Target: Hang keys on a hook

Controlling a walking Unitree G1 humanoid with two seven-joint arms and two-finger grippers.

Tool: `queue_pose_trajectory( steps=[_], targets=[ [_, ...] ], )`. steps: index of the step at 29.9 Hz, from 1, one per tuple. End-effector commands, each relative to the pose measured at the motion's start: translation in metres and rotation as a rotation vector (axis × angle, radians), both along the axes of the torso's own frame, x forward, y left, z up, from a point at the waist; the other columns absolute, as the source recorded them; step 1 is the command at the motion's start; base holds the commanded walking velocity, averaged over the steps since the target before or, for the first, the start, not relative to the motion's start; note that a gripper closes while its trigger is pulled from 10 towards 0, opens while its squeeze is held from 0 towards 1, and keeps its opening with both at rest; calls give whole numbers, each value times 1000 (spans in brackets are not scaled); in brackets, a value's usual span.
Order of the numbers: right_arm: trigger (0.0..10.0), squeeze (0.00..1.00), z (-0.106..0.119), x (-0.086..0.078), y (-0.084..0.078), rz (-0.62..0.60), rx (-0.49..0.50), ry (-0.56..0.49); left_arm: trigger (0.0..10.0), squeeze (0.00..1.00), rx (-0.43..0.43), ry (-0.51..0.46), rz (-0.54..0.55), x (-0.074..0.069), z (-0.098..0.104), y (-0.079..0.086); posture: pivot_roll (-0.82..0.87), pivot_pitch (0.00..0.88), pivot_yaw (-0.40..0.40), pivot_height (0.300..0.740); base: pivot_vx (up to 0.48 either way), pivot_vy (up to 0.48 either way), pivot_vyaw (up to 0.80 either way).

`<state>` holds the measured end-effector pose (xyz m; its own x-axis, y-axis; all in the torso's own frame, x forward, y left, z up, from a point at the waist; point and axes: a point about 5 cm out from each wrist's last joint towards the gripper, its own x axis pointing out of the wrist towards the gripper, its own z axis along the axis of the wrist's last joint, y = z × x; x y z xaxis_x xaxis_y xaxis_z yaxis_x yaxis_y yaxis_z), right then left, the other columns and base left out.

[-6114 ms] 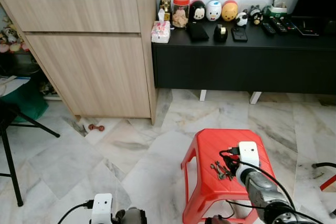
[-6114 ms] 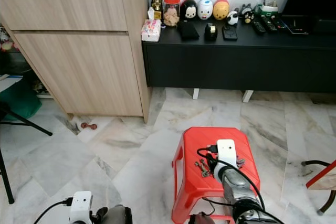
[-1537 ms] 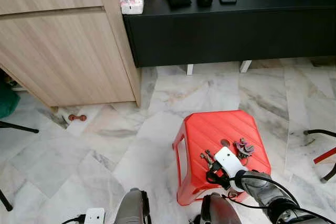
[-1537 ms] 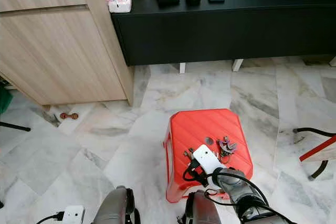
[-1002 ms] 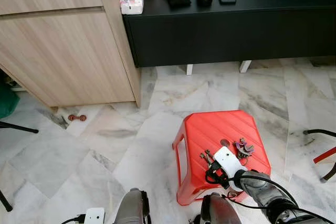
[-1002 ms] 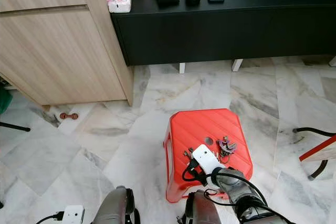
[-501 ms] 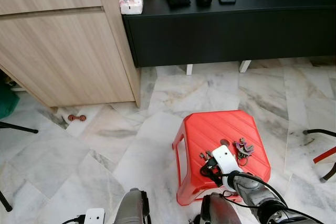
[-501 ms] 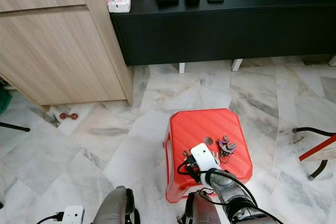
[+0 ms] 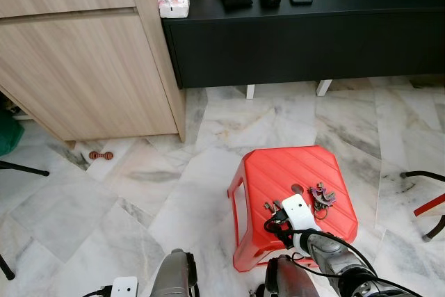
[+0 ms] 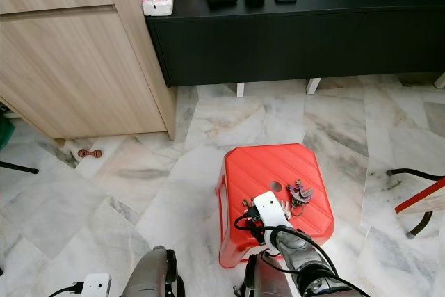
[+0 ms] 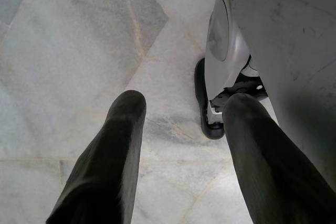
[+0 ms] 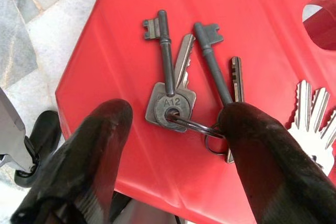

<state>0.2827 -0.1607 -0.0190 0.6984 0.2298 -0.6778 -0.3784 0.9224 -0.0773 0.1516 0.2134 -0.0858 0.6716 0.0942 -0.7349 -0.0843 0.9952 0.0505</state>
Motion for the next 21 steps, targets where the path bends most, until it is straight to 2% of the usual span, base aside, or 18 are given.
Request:
queue_pose_trajectory(
  steps=[1,2,3,4,6,7,21],
  targets=[
    [9529,0,-7,-8,-2,-34,7,34,10000,0,-18,40,8,-12,-6,-5,134,255,-31,642,0,0,0],
    [9529,0,-7,-8,-2,-37,5,33,10000,0,-18,40,8,-12,-6,-5,134,255,-31,642,0,0,0],
    [7490,0,-7,-8,-2,-41,3,33,10000,0,-18,40,7,-12,-6,-6,134,254,-32,642,0,0,0],
    [275,0,-8,-8,-2,-42,3,36,10000,0,-19,41,8,-12,-6,-6,136,253,-33,642,0,0,0],
    [0,0,-8,-8,-2,-42,-1,38,10000,0,-19,41,9,-12,-6,-6,136,253,-33,642,0,0,0],
    [235,0,-8,-8,-2,-43,-1,39,10000,0,-19,41,9,-13,-6,-6,137,253,-34,642,0,0,0],
    [0,0,-9,-10,-3,-46,-4,47,10000,0,-16,46,-8,-13,-7,-6,135,253,-32,642,0,0,0]
  ],
)
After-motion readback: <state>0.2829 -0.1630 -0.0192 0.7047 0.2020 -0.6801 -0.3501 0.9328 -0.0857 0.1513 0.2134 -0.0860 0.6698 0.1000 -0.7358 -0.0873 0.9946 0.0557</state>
